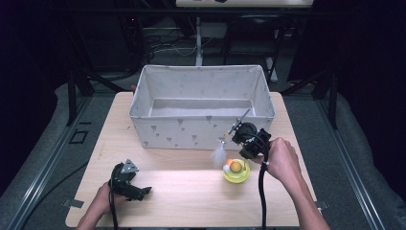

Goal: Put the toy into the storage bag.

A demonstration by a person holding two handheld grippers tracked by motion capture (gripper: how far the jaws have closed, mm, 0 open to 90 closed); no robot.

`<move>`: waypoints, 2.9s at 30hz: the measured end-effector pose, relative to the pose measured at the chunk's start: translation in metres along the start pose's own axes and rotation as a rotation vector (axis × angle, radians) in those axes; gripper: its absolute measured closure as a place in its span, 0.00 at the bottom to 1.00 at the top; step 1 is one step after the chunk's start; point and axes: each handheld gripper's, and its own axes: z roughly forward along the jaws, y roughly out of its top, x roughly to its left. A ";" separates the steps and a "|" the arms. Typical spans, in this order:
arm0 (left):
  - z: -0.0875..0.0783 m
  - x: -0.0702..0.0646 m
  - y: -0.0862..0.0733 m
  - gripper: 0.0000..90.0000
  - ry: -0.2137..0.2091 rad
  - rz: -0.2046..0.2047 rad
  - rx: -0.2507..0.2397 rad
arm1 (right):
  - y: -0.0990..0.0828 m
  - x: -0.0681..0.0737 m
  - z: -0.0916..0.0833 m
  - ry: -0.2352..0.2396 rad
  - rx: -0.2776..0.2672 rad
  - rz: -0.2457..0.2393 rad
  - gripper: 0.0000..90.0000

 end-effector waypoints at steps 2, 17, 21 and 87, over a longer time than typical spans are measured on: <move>0.000 0.000 0.000 0.00 0.000 0.000 0.000 | 0.002 -0.001 -0.003 -0.010 -0.003 0.000 0.98; 0.000 0.000 0.000 0.00 0.000 0.000 0.000 | 0.014 -0.013 -0.023 -0.018 -0.008 -0.007 0.98; 0.000 0.000 0.000 0.00 0.000 0.000 0.000 | 0.018 -0.016 -0.028 -0.027 -0.007 -0.008 0.98; -0.001 0.001 0.000 0.00 -0.010 0.002 0.006 | 0.091 -0.039 -0.124 -0.063 -0.010 -0.069 0.98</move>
